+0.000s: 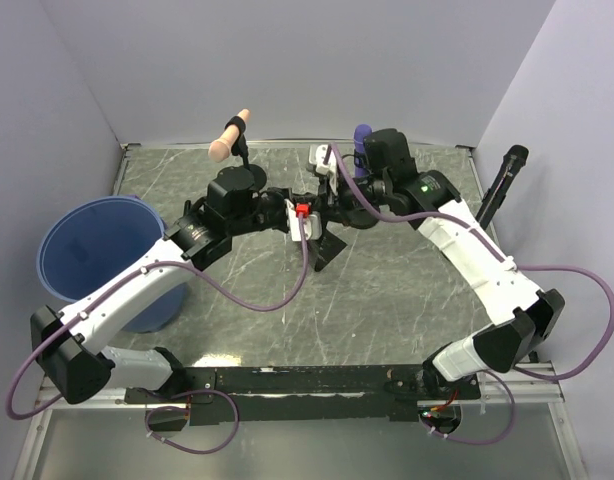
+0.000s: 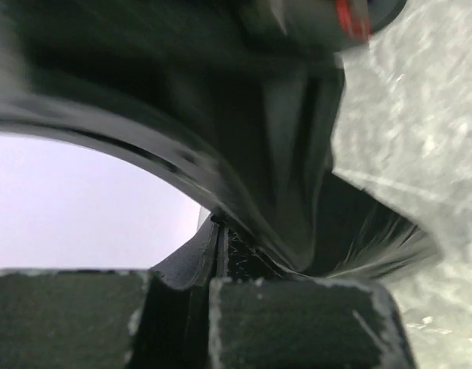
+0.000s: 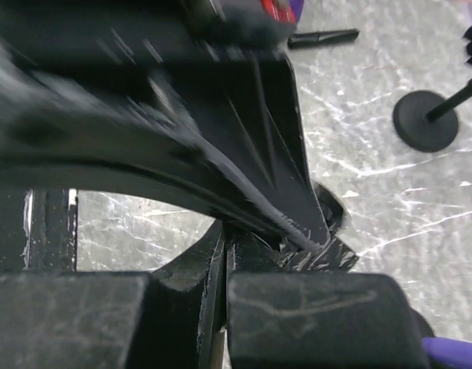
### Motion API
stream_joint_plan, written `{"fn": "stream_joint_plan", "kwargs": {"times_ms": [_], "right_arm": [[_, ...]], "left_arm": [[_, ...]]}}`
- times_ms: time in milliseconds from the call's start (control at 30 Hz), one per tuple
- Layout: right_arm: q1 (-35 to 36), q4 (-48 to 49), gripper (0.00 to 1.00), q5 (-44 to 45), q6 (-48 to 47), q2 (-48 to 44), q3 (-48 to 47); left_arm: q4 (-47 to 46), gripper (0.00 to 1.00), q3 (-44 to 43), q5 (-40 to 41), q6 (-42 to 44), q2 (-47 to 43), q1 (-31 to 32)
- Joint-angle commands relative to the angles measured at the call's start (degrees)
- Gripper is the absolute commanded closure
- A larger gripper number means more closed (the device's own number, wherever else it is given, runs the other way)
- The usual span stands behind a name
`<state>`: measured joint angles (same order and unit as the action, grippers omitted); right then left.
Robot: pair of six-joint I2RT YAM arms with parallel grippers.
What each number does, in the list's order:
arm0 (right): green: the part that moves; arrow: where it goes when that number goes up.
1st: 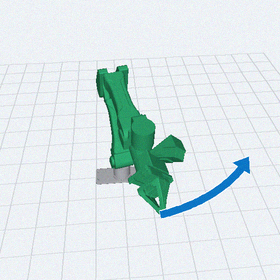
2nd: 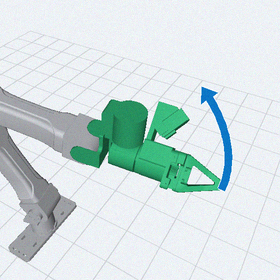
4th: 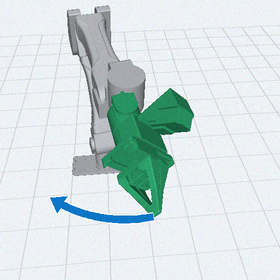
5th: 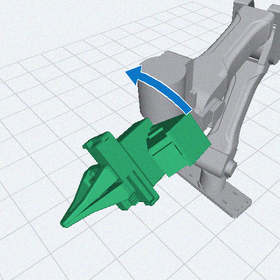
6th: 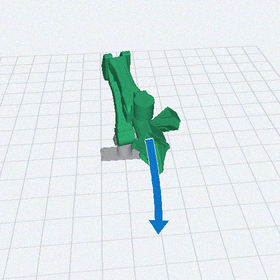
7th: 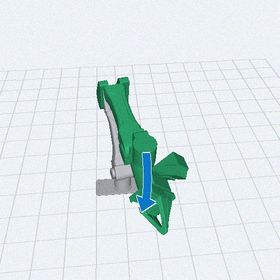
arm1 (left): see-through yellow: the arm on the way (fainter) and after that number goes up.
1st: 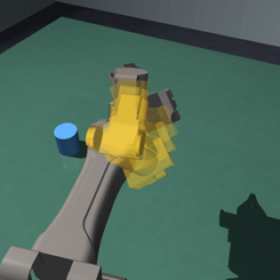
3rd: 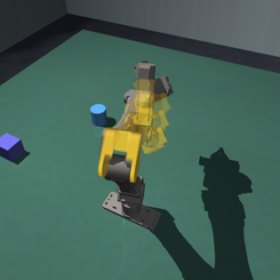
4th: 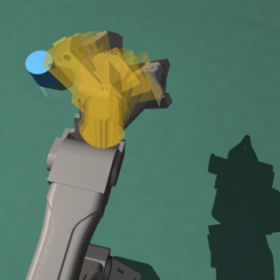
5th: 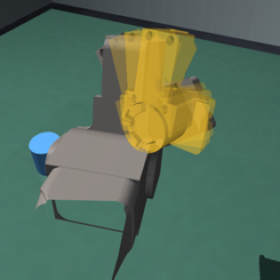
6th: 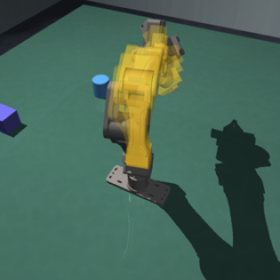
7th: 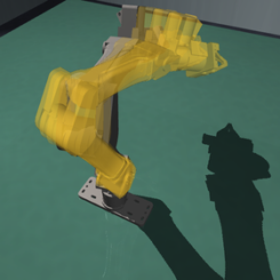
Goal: Put the trash bags into the trash bin
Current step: Adjust the trash bag at the center of the board.
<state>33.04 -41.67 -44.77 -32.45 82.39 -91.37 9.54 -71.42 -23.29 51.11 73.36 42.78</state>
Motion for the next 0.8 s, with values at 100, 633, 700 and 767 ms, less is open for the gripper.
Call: {"fn": "stream_joint_plan", "kwargs": {"times_ms": [100,633,700,767], "right_arm": [[0.71,0.00,1.00,7.75,-1.21,3.30,-1.55],[0.80,2.39,1.00,9.00,1.08,0.84,2.15],[0.80,2.56,1.00,8.65,1.51,0.76,3.48],[0.80,2.30,1.00,6.90,2.99,0.23,1.04]], "left_arm": [[-2.95,0.99,-2.67,-2.72,5.23,-1.11,1.33],[-0.04,0.99,-5.13,0.35,2.60,0.73,2.13],[-0.40,0.99,-6.54,-0.18,2.32,0.73,2.30],[1.26,0.99,-6.89,0.52,2.76,1.34,2.39]]}}
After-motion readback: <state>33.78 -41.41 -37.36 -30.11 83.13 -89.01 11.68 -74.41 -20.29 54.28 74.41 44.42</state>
